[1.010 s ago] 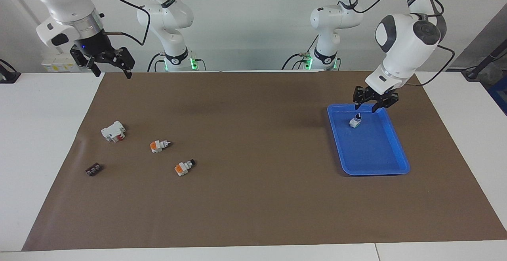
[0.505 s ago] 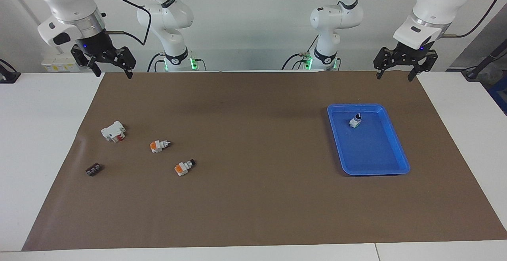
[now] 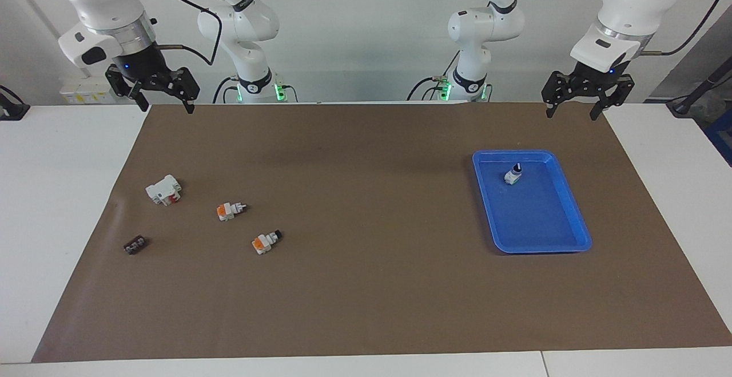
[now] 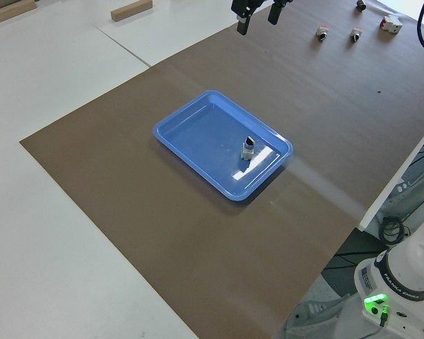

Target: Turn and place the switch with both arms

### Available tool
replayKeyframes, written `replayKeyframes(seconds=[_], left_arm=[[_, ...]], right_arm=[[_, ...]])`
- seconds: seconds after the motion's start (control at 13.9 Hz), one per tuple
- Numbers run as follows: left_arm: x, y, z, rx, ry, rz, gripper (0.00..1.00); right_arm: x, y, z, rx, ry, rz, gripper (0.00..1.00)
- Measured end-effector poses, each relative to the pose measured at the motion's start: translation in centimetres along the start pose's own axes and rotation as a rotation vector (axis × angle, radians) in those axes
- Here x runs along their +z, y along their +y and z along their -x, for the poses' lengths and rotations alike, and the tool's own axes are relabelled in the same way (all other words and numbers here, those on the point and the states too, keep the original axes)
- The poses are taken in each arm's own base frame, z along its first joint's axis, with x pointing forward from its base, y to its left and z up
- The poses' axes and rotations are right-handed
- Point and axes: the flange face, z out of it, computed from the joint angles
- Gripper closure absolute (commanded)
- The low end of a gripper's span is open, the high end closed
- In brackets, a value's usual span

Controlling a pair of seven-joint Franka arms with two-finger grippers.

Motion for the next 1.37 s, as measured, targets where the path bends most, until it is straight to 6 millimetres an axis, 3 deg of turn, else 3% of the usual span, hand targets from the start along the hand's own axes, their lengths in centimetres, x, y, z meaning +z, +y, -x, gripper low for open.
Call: replayKeyframes(seconds=[0.22, 0.79, 1.08, 1.37], left_arm=[[1.1, 0.1, -0.1, 0.001, 0.003, -0.001, 0.08], [1.0, 0.2, -0.2, 0.004, -0.005, 0.001, 0.1], [0.8, -0.4, -2.2, 0.002, -0.051, 0.019, 0.11], [1.9, -0.5, -3.8, 0.007, -0.065, 0.028, 0.11]], right_arm=[[0.0, 0.0, 0.0, 0.0, 0.0, 0.0, 0.0], [0.0, 0.0, 0.0, 0.0, 0.0, 0.0, 0.0], [0.0, 0.0, 0.0, 0.0, 0.0, 0.0, 0.0], [0.0, 0.0, 0.0, 0.001, 0.0, 0.0, 0.0]])
